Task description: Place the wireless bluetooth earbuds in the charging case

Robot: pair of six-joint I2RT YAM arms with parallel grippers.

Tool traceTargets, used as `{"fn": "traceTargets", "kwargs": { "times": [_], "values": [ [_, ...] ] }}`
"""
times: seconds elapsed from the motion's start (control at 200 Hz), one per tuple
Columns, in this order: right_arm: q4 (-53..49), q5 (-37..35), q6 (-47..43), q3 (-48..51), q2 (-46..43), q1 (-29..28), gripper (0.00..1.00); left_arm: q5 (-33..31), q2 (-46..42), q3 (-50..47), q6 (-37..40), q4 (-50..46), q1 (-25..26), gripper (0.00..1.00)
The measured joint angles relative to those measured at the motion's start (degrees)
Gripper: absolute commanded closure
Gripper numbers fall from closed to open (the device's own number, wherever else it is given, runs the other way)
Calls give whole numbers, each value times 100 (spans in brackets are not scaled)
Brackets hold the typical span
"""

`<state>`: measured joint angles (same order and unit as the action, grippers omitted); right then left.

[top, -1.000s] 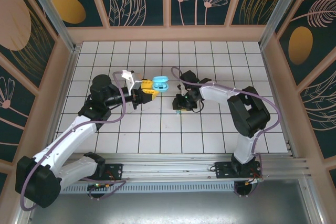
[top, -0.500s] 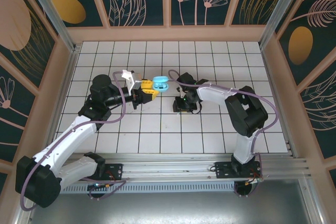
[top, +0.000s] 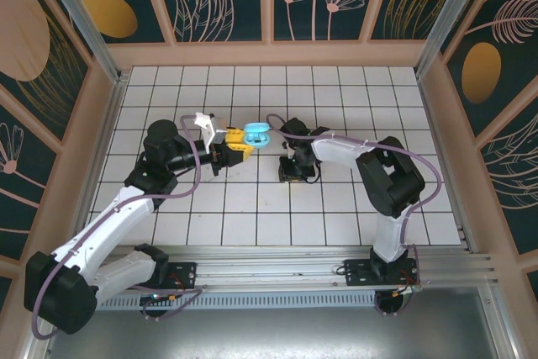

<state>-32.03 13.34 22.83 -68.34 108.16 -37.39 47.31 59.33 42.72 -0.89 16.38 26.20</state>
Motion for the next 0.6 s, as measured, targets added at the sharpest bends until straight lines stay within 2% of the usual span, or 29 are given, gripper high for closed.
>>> {"fn": "traceTargets", "kwargs": {
  "times": [0.395, 0.6],
  "values": [
    [-68, -291, -39, -55, -83, -87, 83, -2, -4, 2, 20, -13, 0, 100],
    [-245, -592, -33, -13, -833, -7, 84, -2, -4, 2, 20, -7, 0, 100]
  ]
}}
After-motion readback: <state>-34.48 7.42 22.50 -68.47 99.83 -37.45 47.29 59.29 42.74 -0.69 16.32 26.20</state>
